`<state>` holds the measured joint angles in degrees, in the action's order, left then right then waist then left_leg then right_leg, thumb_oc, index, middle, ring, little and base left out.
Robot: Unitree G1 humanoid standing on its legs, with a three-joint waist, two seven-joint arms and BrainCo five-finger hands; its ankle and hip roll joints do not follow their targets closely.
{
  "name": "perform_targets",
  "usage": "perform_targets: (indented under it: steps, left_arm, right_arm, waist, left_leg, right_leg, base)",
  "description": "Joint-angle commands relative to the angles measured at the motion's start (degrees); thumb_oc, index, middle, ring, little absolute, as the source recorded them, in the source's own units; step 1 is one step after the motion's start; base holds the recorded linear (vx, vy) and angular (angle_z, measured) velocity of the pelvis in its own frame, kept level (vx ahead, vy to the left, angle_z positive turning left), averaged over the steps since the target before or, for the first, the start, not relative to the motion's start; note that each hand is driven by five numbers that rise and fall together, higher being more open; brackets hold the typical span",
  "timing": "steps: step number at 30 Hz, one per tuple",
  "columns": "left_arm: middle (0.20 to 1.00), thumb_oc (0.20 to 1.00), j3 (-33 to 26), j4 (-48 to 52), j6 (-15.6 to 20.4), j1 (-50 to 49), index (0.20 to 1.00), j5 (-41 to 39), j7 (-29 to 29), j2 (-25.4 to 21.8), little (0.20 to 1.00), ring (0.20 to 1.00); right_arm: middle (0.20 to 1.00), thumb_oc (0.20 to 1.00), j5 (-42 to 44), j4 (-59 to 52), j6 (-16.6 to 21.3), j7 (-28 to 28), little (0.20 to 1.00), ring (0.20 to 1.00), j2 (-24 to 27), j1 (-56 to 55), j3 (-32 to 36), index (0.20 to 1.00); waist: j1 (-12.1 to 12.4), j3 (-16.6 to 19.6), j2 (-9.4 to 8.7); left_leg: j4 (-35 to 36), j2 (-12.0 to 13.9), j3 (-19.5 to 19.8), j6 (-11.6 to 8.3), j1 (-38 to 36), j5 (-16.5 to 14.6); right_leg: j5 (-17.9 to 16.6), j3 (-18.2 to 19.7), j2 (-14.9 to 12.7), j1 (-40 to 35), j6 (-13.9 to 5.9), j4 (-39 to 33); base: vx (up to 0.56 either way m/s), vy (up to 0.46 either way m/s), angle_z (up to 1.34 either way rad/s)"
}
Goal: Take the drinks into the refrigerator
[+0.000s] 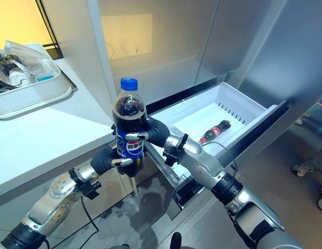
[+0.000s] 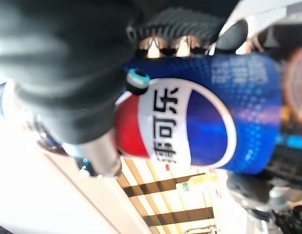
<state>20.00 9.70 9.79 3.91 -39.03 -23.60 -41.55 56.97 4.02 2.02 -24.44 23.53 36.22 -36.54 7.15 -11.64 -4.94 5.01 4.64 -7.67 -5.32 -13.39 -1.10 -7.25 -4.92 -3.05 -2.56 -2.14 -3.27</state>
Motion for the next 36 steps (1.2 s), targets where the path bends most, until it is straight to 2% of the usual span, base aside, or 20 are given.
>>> perform_targets:
  steps: [1,8,10,11,15,19,25,36]
  left_arm:
    - [0.200,0.200,1.56,4.70,5.32,6.20,0.200,-0.09,-1.59,1.91,0.200,0.200]
    - [0.200,0.200,0.73,4.62,5.41,5.48,0.200,0.38,-1.12,2.17,0.200,0.200]
    - [0.900,0.900,0.49,4.71,5.28,5.13,0.900,0.34,-1.14,2.18,0.900,0.900]
    - [1.000,1.000,0.41,4.69,5.28,5.00,1.000,0.34,-0.96,2.28,1.000,1.000]
    - [1.000,1.000,0.17,4.81,5.22,4.68,1.000,0.21,-0.88,2.21,1.000,1.000]
    - [1.000,1.000,-0.79,5.44,4.93,3.48,1.000,-0.56,-1.41,1.76,1.000,1.000]
    - [1.000,1.000,-2.90,5.54,5.02,0.83,1.000,-1.65,-2.60,1.12,1.000,1.000]
    - [1.000,1.000,-5.70,5.63,4.77,-2.07,1.000,-2.77,-3.74,2.14,1.000,1.000]
  right_arm:
    - [0.200,0.200,1.10,-2.75,2.78,-1.10,0.200,0.200,-2.14,5.05,0.23,0.200]
    - [0.200,0.200,1.21,-3.61,2.71,-1.03,0.200,0.200,-1.50,3.72,1.07,0.200]
    - [0.200,0.200,1.09,-3.64,2.75,-0.93,0.200,0.200,-1.17,3.14,1.56,0.200]
    - [0.200,0.200,1.12,-3.81,2.91,-0.80,0.200,0.200,-1.05,2.89,1.81,0.200]
    - [0.200,0.200,1.26,-4.11,3.27,-0.41,0.200,0.200,-0.52,2.31,2.69,0.200]
    - [0.200,0.200,1.13,-5.83,4.18,-0.29,0.200,0.200,2.65,0.47,5.72,0.200]
    - [0.200,0.200,2.15,-7.28,6.19,0.10,0.200,0.200,7.87,-5.23,13.19,0.200]
    - [0.200,0.200,1.68,-8.98,8.43,0.33,0.200,0.200,12.50,-12.11,22.64,0.200]
  waist:
    - [1.18,1.74,0.63]
    - [1.04,1.74,0.65]
    - [0.96,1.84,0.66]
    - [0.93,1.87,0.67]
    - [0.92,1.82,0.65]
    - [0.72,1.90,0.65]
    - [0.21,1.99,0.54]
    - [-0.45,2.16,0.57]
  left_leg:
    - [-0.36,-2.70,2.32,4.94,0.66,-4.64]
    - [-0.38,-2.57,2.14,4.91,0.55,-4.66]
    - [-0.33,-2.57,2.12,4.88,0.45,-4.67]
    - [-0.31,-2.56,2.11,4.85,0.46,-4.64]
    - [-0.26,-2.58,2.21,4.84,0.41,-4.59]
    - [-0.19,-2.54,2.31,4.76,0.38,-4.56]
    - [-0.07,-2.48,2.66,4.67,0.42,-4.51]
    - [-0.06,-2.21,2.87,4.51,0.49,-4.49]
  right_leg:
    - [5.64,0.19,-4.12,0.54,-5.21,8.46]
    - [5.64,0.23,-4.04,0.52,-5.20,8.45]
    - [5.65,0.23,-4.03,0.46,-5.17,8.36]
    - [5.66,0.22,-4.00,0.42,-5.15,8.30]
    - [5.64,0.11,-3.97,0.28,-5.11,8.23]
    - [5.59,-0.05,-3.93,0.19,-5.14,8.13]
    - [5.68,-0.36,-4.03,0.28,-5.20,8.44]
    - [5.90,-0.98,-4.00,0.57,-5.23,8.98]
  base:
    - [0.00,0.000,0.00]
    - [0.00,0.000,0.00]
    - [0.00,0.000,0.00]
    - [0.00,0.000,0.00]
    - [0.00,0.000,0.00]
    - [0.00,0.000,0.00]
    - [0.00,0.000,0.00]
    - [0.00,0.000,0.00]
